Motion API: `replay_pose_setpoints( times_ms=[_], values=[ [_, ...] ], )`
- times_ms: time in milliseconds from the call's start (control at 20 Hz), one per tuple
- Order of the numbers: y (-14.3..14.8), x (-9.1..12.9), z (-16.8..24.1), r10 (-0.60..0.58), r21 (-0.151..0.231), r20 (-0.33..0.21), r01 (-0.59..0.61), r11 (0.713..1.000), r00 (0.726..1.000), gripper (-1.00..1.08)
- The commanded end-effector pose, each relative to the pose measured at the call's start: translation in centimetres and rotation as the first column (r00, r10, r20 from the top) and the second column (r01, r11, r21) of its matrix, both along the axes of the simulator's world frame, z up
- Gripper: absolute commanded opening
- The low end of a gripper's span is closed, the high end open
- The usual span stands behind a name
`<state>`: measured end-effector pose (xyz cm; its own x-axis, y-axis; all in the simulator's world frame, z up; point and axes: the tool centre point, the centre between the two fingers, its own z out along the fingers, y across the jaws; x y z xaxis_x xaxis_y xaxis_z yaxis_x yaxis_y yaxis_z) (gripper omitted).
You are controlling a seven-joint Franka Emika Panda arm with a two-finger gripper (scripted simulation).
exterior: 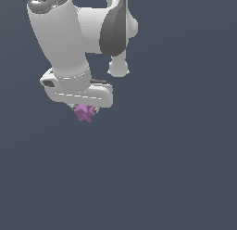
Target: Pick up the object and move it to a goal position.
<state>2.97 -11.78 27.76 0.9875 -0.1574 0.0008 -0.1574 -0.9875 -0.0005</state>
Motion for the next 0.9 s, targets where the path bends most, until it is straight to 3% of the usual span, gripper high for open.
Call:
replay_pose_setpoints(
  times_ms=[0, 400, 850],
  values=[
    [-0.4, -0.7, 2.6, 0.0, 0.0, -0.001, 0.0, 1.0, 1.0, -1.0],
    [-1.3, -1.9, 8.4, 0.0, 0.0, -0.001, 0.0, 1.0, 1.0, -1.0],
    [-1.6, -2.1, 10.1, 0.0, 0.0, -0.001, 0.0, 1.0, 1.0, -1.0]
  ],
)
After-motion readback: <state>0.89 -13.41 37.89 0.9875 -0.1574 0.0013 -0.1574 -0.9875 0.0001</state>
